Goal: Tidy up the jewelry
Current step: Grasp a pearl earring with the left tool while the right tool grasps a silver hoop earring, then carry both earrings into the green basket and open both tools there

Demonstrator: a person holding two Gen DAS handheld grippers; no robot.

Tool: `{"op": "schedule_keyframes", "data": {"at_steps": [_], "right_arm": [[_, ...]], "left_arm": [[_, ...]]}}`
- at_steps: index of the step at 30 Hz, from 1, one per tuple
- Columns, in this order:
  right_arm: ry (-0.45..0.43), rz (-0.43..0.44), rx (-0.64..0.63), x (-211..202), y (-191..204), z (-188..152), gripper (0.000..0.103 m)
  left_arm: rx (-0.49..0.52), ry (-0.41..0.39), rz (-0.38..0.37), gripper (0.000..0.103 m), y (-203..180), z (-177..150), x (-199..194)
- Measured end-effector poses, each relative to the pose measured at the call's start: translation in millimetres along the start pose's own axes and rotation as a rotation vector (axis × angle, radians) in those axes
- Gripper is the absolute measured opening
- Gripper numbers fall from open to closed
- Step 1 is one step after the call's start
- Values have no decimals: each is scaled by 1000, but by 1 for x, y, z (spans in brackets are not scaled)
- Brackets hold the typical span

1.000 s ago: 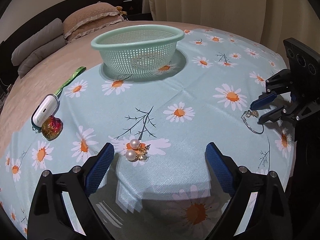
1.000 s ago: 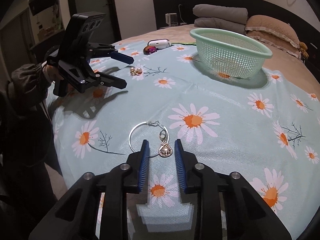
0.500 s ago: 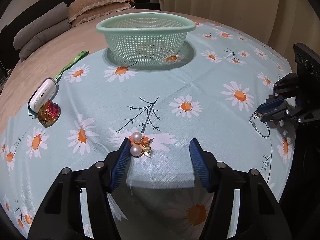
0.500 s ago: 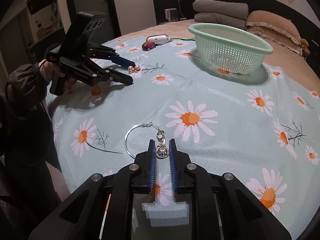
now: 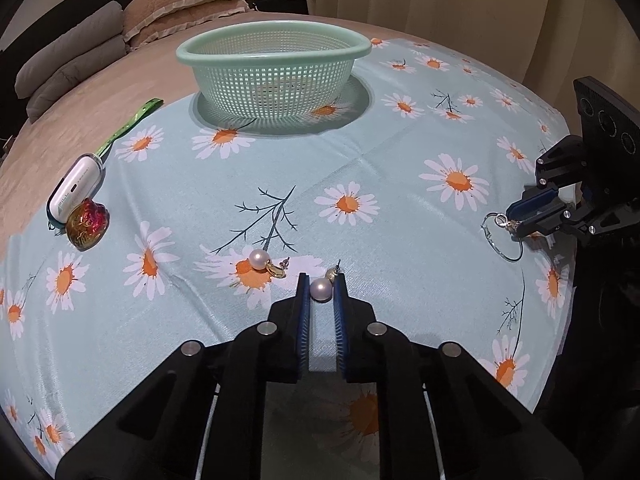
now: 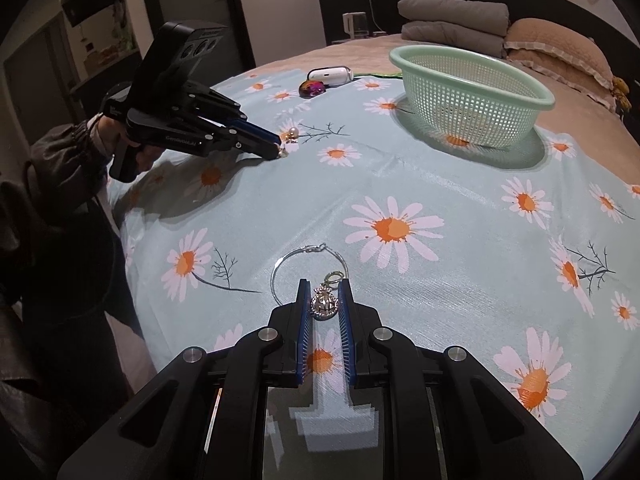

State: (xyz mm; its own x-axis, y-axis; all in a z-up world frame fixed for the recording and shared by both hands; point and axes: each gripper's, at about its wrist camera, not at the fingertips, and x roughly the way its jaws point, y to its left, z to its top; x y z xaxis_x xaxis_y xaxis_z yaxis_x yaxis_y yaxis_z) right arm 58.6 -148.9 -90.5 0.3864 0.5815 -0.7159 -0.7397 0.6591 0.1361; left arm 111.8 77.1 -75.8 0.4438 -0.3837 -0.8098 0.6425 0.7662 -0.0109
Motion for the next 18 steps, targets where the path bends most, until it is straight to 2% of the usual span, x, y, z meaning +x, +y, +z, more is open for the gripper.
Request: {"op": "schedule_keyframes", "data": {"at_steps": [5, 11, 18], "right_arm": [[-21, -10, -8, -10, -1, 2, 13], [-71, -58, -12, -31, -9, 9, 13], [-132, -77, -56, -62, -22, 48, 13]], "left_arm": [[-5, -11, 33, 12, -4, -2, -6], [-3, -63, 58, 12, -12, 2, -35], [-15, -116, 106, 12, -6, 34, -59]]}}
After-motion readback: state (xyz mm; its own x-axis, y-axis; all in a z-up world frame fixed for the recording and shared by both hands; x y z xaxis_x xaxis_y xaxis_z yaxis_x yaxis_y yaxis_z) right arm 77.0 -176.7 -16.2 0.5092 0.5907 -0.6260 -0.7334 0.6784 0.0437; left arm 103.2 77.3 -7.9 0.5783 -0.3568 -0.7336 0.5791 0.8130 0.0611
